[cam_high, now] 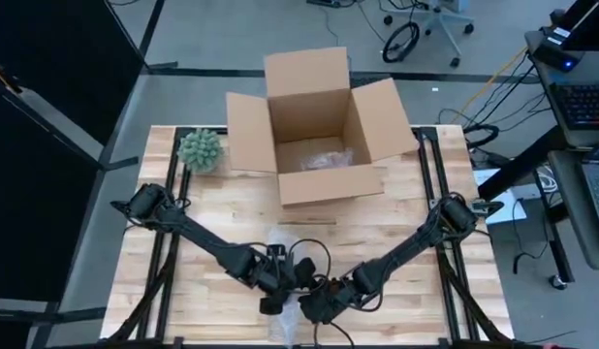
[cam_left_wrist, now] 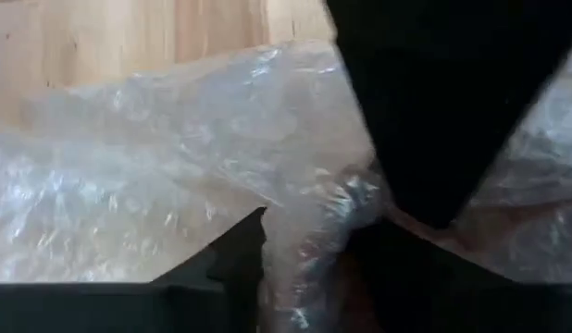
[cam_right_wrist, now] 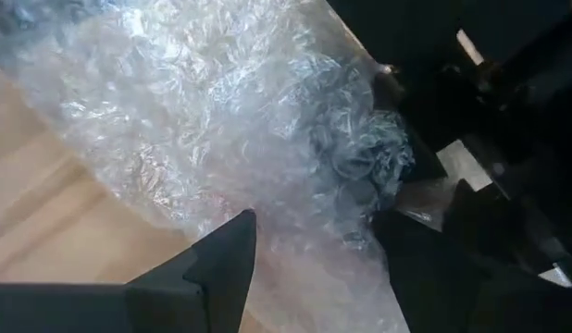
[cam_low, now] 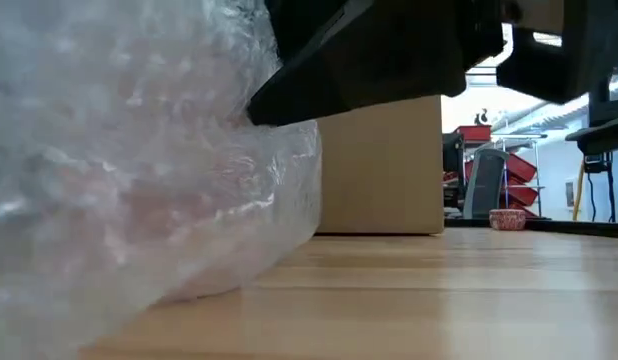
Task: Wrap mug
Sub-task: Wrap the pink mug with bubble wrap
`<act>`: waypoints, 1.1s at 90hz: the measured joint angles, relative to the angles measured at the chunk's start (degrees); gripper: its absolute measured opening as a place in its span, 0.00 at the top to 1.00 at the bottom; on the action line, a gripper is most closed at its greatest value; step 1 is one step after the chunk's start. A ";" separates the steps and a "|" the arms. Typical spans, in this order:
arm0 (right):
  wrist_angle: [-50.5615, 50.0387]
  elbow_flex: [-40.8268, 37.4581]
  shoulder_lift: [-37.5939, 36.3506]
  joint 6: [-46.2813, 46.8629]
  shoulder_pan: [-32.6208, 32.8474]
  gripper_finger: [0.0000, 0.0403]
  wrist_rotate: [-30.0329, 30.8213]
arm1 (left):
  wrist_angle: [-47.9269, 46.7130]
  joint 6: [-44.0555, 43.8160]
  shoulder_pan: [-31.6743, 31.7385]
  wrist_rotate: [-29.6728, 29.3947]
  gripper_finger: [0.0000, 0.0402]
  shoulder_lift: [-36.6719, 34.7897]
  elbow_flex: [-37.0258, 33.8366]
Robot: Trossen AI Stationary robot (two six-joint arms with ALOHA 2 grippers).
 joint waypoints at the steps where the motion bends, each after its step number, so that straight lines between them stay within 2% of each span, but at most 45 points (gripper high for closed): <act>1: 0.03 0.00 0.01 -0.15 0.07 0.49 0.12 | -0.01 -0.01 0.01 0.04 0.58 -0.12 0.00; 13: 3.12 -0.16 0.29 -3.73 0.98 0.49 0.79 | -0.40 0.29 0.04 0.08 0.52 -1.96 -0.08; 26: 7.00 -0.31 0.46 -8.41 1.59 0.49 0.22 | -0.87 0.43 -0.09 -0.24 0.51 -3.91 -0.22; 48: 2.78 0.02 1.10 -7.07 0.72 0.50 0.83 | -1.58 1.22 0.02 -1.06 0.50 -4.40 -0.35; 63: 3.05 0.02 1.20 -7.47 0.63 0.54 0.93 | -2.63 1.38 0.04 -1.51 0.50 -5.94 -0.35; 77: 2.92 -0.04 1.25 -7.93 0.63 0.57 2.16 | -3.09 3.24 -0.17 -1.52 0.51 -9.32 -0.14; 99: 2.49 -0.15 1.46 -8.28 0.42 0.57 1.90 | -3.23 4.38 -0.23 -1.83 0.51 -15.89 0.16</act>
